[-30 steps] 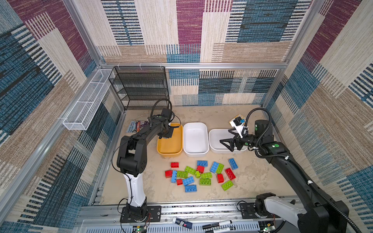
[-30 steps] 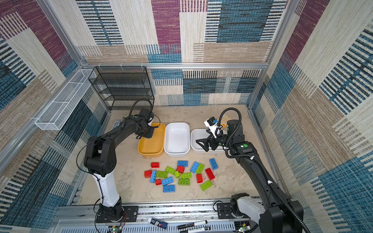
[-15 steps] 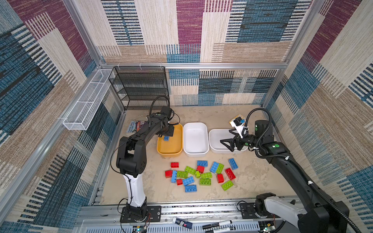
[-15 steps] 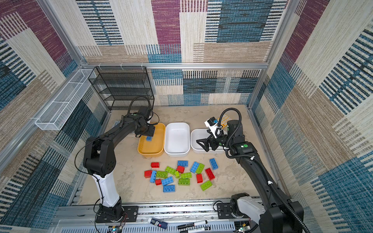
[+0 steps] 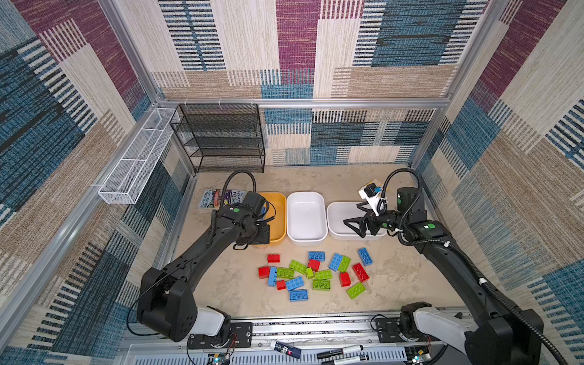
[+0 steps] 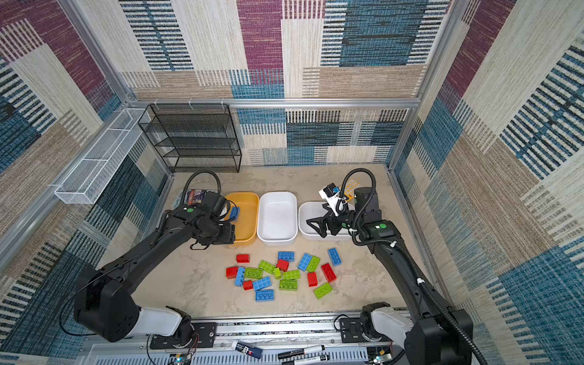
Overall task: Sort the legos into containers by color
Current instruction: 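Move the left gripper back to the pile and grasp a red brick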
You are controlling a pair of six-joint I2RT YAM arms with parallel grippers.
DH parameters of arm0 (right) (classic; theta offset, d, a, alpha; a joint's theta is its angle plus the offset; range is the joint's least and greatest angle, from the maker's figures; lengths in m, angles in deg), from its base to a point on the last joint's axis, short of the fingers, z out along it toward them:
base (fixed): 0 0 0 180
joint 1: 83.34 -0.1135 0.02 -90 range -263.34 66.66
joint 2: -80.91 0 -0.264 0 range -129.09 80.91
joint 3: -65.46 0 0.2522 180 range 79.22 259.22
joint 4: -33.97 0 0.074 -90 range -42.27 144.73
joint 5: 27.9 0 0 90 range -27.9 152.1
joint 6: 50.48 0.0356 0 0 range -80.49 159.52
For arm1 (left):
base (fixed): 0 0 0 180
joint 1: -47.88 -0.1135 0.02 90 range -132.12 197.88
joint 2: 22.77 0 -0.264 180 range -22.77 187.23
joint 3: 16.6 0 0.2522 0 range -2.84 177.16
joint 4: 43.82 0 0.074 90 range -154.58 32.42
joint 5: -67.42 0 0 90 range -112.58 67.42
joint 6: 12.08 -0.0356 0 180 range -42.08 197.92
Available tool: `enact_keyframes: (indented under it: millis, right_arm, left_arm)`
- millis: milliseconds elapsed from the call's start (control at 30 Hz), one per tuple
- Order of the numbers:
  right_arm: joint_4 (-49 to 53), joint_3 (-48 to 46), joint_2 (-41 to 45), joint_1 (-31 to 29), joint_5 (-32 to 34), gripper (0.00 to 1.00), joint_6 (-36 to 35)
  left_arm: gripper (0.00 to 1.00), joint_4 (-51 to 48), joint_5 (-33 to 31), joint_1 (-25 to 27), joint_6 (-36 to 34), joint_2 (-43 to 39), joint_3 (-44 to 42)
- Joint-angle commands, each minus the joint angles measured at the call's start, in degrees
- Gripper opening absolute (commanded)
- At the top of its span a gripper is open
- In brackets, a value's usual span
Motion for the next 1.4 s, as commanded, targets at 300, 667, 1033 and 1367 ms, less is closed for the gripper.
enact_keyframes:
  millis: [300, 667, 1033, 1367]
  right_arm:
    - [-1.6, -1.1, 0.9, -0.1, -0.4, 0.99, -0.1]
    - [-0.2, -2.6, 3.0, -0.1, 0.5, 0.99, -0.8]
    - [0.1, -2.6, 3.1, -0.1, 0.5, 0.99, -0.6]
    - [0.6, -3.0, 3.8, -0.1, 0.8, 0.99, -0.4]
  left_arm:
    - [0.71, 3.2, -5.7, 8.4, 32.7, -0.8, -6.8]
    - [0.66, 2.9, -4.5, 10.4, 27.1, -3.8, -15.0]
    - [0.64, 5.3, -4.1, 10.2, 22.9, -0.2, -16.3]
    - [0.62, 6.3, -3.9, 9.7, 21.6, 2.0, -17.7]
